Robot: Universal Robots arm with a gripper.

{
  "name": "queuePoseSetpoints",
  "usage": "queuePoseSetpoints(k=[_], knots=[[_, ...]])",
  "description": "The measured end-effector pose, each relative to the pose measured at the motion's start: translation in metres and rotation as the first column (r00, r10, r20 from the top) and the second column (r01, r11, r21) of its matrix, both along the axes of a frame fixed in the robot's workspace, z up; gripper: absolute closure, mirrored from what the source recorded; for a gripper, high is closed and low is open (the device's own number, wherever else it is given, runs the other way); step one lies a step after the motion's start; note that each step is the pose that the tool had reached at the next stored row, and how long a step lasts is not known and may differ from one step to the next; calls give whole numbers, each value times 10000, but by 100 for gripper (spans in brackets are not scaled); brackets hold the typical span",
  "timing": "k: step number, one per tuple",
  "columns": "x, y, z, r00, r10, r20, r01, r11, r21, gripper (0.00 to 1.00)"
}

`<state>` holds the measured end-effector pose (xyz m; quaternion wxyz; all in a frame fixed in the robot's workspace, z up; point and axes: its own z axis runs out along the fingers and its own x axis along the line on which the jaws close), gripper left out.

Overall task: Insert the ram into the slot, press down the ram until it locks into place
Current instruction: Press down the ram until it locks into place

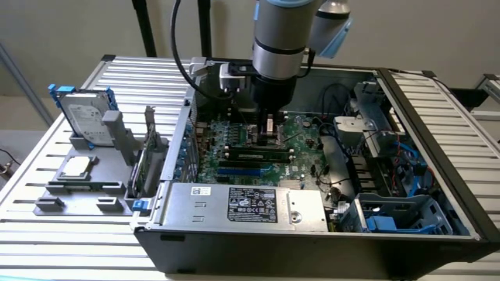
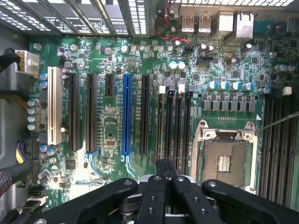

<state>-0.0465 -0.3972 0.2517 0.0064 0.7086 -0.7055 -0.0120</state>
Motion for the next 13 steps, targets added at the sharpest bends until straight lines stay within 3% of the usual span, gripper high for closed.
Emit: queuePoseSetpoints(k=[13], knots=[[-137,22,-149,10000,1,37,-1,10000,-12,89]])
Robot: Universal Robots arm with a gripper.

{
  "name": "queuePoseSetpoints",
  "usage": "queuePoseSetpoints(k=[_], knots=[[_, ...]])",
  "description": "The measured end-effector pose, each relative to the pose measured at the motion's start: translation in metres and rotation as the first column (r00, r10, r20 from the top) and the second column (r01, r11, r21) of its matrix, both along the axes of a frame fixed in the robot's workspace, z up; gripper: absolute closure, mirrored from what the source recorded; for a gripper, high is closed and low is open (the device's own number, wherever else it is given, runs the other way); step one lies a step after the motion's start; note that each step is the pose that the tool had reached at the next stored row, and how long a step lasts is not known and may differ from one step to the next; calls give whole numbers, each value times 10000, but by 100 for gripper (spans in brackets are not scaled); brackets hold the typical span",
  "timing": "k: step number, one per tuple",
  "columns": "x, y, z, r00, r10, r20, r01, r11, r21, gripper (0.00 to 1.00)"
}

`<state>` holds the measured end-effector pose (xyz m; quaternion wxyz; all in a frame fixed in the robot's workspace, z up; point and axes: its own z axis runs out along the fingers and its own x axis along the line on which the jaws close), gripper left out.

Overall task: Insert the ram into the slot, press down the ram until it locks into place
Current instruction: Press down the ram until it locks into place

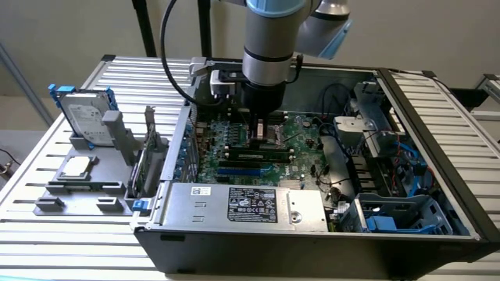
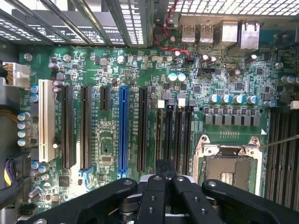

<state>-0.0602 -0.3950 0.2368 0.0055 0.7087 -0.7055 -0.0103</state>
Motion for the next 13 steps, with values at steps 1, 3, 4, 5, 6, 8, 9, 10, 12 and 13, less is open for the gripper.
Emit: queuePoseSetpoints(k=[1,3,4,5,6,8,9,10,12,13], knots=[[-1,0,-12,10000,-1,0,1,10000,-1,89],[-4,0,-36,10000,-2,1,2,10000,-2,89],[-5,0,-47,10000,-2,1,2,10000,-2,89],[-6,0,-56,10000,-1,1,1,10000,-2,89],[-7,1,-64,10000,-1,2,1,10000,-1,89],[-9,1,-73,10000,-1,1,1,10000,-2,89],[-10,1,-76,10000,-1,1,1,10000,-5,89],[-11,1,-78,10000,0,0,0,10000,-7,89],[-12,1,-85,10000,-1,-1,1,10000,-7,89],[-13,1,-90,10000,-2,-2,2,10000,-5,89]])
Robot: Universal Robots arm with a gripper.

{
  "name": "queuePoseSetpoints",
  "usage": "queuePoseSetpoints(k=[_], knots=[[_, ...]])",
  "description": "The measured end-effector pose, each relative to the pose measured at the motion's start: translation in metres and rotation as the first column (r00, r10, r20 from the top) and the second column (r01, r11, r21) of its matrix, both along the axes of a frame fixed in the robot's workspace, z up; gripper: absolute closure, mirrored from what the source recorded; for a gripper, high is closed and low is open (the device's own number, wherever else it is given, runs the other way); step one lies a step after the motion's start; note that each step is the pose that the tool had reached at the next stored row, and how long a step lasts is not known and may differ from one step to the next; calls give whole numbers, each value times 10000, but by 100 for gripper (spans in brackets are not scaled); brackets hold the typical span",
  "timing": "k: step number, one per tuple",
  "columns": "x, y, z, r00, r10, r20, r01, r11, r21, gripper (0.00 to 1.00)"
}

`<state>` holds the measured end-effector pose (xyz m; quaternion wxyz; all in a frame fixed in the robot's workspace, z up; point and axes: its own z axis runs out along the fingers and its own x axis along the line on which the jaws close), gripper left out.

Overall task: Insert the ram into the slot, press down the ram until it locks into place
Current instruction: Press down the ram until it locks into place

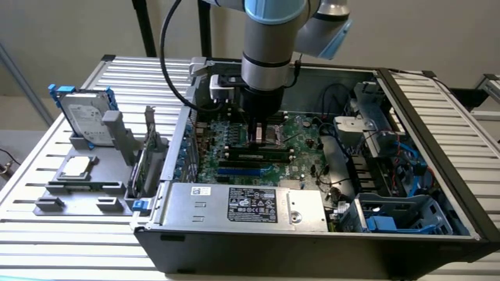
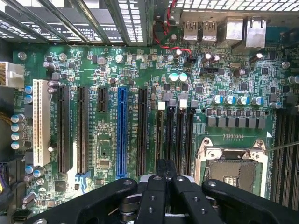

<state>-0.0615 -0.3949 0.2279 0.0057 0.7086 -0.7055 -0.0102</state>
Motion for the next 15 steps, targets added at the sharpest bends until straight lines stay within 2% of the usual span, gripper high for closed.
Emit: queuePoseSetpoints(k=[4,6,10,15], knots=[[-1,0,-9,10000,0,3,0,10000,2,89],[0,2,36,10000,-1,12,1,10000,21,89],[23,0,162,10000,1,-12,-1,10000,2,89],[123,0,212,10000,1,-25,-1,10000,3,89]])
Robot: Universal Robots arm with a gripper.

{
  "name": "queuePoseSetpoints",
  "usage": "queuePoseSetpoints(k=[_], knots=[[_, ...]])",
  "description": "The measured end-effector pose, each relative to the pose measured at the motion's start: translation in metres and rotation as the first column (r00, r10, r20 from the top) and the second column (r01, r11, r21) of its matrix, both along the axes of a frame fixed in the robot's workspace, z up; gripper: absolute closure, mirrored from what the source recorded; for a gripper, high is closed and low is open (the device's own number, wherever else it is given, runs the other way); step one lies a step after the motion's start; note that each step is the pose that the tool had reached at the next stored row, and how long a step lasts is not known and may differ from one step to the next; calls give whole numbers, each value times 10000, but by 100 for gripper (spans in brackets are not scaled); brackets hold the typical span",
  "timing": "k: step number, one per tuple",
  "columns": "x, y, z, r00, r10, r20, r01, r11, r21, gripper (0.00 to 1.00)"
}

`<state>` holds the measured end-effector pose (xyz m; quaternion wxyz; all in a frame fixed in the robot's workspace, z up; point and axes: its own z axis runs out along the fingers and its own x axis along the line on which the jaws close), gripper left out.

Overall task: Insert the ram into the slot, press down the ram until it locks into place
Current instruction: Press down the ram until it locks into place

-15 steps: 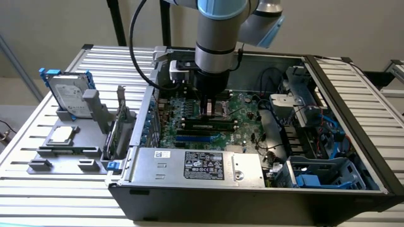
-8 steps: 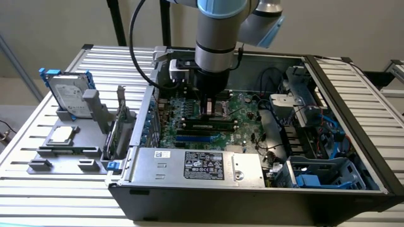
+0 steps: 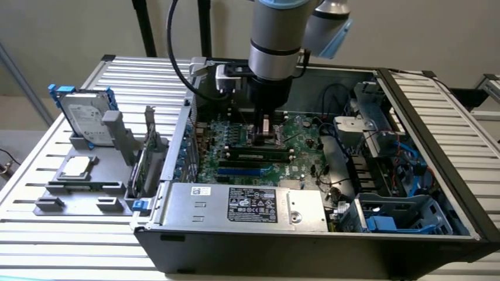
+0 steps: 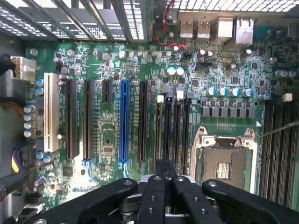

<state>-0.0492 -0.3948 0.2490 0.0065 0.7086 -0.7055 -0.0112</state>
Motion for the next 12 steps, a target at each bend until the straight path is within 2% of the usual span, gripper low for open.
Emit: queuePoseSetpoints(k=[5,12], knots=[[87,-1,30,10000,0,-6,0,10000,-1,89],[89,-1,30,10000,0,-6,0,10000,0,89]])
